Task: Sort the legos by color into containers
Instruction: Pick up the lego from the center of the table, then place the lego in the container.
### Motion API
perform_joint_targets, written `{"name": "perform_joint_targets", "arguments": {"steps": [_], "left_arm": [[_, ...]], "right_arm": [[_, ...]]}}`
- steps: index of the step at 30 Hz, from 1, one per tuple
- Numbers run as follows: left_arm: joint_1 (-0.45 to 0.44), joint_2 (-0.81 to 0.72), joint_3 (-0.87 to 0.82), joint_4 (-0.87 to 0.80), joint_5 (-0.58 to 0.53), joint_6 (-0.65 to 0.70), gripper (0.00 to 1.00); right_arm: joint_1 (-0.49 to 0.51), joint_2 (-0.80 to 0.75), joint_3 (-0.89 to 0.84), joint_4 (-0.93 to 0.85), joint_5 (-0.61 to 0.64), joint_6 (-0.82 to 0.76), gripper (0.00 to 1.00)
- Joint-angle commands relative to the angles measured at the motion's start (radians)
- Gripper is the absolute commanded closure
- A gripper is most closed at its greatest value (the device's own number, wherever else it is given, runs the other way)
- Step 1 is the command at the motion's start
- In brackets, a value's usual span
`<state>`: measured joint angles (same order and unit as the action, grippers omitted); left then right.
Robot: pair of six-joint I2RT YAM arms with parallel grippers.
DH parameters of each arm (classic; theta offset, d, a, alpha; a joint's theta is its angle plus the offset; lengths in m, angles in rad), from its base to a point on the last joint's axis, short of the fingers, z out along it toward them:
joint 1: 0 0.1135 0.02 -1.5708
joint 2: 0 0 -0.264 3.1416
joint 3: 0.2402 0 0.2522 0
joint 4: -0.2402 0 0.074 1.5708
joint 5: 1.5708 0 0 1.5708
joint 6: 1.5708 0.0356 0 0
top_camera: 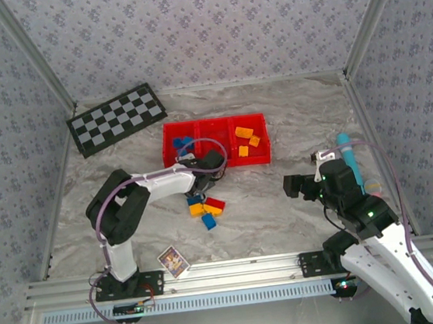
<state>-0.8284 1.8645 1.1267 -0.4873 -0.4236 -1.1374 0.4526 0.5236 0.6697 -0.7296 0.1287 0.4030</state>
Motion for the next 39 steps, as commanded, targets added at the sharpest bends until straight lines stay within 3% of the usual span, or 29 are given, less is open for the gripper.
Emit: {"name": "perform_joint_targets", "arguments": {"steps": [1,12,19,28,35,39], "left_arm": [[0.017,-0.001,-0.013,0.021,0.055,0.041,0.67],[-0.008,-0.203,-0.063,0.064,0.011,0.219,0.7],[-0.024,-0.297,0.045,0.02,-0.022,0.372,0.71],[-0.007,-0.091,0.392,-0.083,-0.008,0.559,0.71],[0.091,0.077,0.539,-0.03,0.203,0.523,0.69],[0.135,0.136,0.583,-0.016,0.252,0.502,0.69]], "right_arm": [[0.006,-0.008,-0.005,-0.005,0.022,0.008,0.0],[0.006,-0.008,-0.004,-0.004,0.026,0.008,0.0],[0.006,-0.001,-0.005,-0.004,0.029,0.008,0.0],[0.009,-0.016,-0.002,-0.016,0.042,0.013,0.0],[0.015,-0.028,0.0,-0.016,0.059,0.011,0.0],[0.017,-0.03,-0.001,-0.017,0.058,0.012,0.0]]}}
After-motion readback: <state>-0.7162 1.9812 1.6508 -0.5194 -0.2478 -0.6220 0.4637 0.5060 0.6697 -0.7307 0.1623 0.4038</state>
